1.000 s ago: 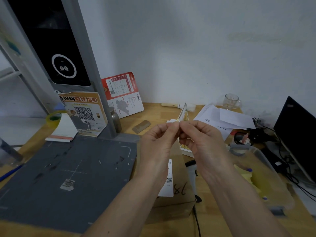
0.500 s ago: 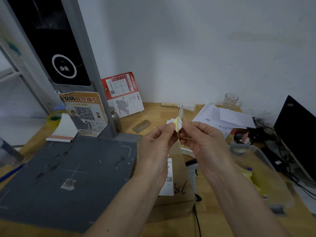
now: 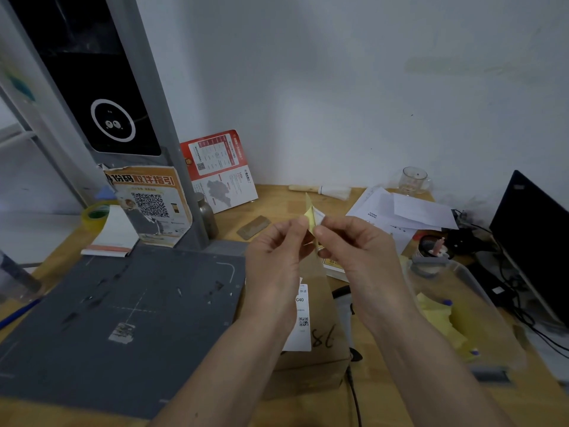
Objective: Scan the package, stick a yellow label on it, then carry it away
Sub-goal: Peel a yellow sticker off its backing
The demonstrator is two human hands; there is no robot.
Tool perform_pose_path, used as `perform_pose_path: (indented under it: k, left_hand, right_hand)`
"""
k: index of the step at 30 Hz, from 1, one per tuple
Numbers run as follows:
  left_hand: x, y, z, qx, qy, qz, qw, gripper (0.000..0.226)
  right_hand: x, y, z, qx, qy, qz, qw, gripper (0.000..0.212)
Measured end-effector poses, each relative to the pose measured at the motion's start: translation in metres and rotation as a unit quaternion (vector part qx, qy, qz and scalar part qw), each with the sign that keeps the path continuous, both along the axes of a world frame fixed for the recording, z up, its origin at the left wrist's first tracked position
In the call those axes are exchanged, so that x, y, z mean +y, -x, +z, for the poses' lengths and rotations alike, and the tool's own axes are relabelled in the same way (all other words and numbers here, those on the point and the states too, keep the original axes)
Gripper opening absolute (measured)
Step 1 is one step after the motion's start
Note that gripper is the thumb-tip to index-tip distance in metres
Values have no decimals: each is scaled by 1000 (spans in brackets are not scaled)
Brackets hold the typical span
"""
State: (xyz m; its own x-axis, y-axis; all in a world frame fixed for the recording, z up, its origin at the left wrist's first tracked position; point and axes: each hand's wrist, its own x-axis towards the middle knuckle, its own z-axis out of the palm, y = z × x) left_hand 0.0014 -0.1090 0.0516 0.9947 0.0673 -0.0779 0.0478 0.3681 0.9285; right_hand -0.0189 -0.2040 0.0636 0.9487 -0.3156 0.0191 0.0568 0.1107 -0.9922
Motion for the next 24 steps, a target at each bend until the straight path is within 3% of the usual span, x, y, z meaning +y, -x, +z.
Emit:
perform_pose_path:
  k: [6,10,18,24]
  left_hand:
    - [3,-4,-1,-23,-52,26,998,18]
    - [2,0,0,-33,-40,-12,999,30]
    - [3,1,-6,-44,-60,-23,997,11]
    - [4,-3,-8,-23,-95,-4,995,15]
  right_hand:
    - [-1,-1,-3,9,31,-24,999,7]
    - [-1,-2,-3,0,20,-20,1000,12]
    - [-2,-4,-4,-2,13,-13,1000,11]
    - [-2,-6,-6,4,-9,0,1000,14]
